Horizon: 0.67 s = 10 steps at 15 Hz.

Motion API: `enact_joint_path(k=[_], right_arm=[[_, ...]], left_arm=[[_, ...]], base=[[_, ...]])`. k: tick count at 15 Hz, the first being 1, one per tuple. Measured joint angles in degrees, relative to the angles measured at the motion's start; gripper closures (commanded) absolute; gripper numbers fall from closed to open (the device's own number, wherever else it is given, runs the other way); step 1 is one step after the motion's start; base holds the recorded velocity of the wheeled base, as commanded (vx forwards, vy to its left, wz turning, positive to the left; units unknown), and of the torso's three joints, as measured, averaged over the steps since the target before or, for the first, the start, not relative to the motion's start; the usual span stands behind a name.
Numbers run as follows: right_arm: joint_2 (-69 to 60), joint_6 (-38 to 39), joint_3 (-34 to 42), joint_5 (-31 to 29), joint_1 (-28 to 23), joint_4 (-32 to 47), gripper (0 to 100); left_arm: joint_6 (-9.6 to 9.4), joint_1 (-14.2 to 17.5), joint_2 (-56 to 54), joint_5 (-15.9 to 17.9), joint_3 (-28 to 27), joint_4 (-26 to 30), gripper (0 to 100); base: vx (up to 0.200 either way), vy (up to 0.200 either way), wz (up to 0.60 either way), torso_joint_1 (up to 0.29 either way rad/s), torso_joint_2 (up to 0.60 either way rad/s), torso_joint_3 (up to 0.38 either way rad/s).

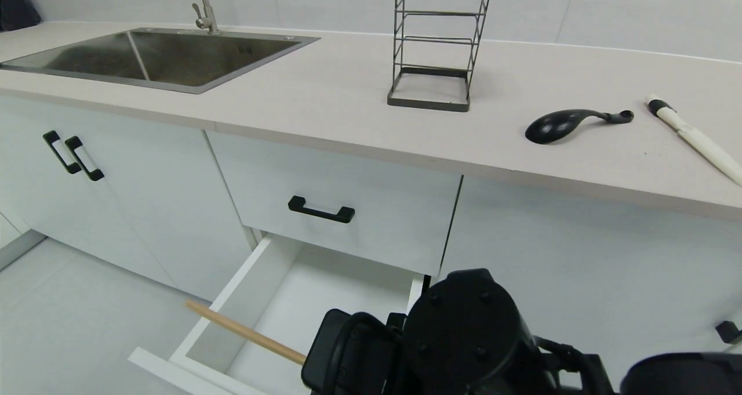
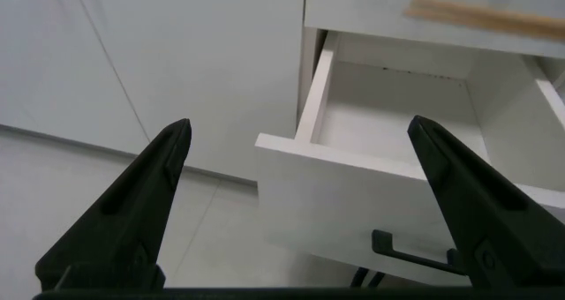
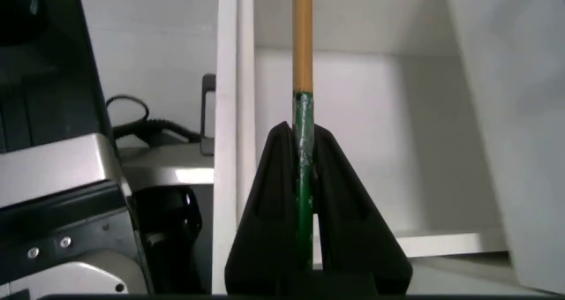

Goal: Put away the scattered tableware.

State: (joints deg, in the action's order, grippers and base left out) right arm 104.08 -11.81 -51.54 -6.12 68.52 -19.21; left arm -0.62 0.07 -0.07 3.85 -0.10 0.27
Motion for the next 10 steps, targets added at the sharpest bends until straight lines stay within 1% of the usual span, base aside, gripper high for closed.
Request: enact_joint_path(k=[2, 5, 7, 10], right_arm=[[1.32, -0.33, -1.34, -0.09, -1.07, 0.55, 100], [2.41, -0.59, -1.88, 0.71, -1.71, 0.24, 100], [2.61, -2.50, -1.90, 0.66, -1.79, 0.72, 100], [2.63, -3.13, -2.15, -1.32, -2.43, 1.38, 100]], left_arm=[[0.02, 0.00, 0.00, 0.02, 0.00, 0.02, 0], [0.02, 0.00, 0.00, 0.02, 0.00, 0.00, 0], [0.00, 0.00, 0.00, 0.02, 0.00, -0.02, 0], [0.00, -0.02, 0.00, 0.00, 0.00, -0.02, 0]], base=[[0.000, 0.000, 0.00, -0.005, 0.14, 0.034], [0.000, 0.000, 0.00, 0.000, 0.00, 0.000], [0.000, 0.000, 0.00, 0.000, 0.00, 0.000], [0.000, 0.000, 0.00, -0.001, 0.00, 0.017]])
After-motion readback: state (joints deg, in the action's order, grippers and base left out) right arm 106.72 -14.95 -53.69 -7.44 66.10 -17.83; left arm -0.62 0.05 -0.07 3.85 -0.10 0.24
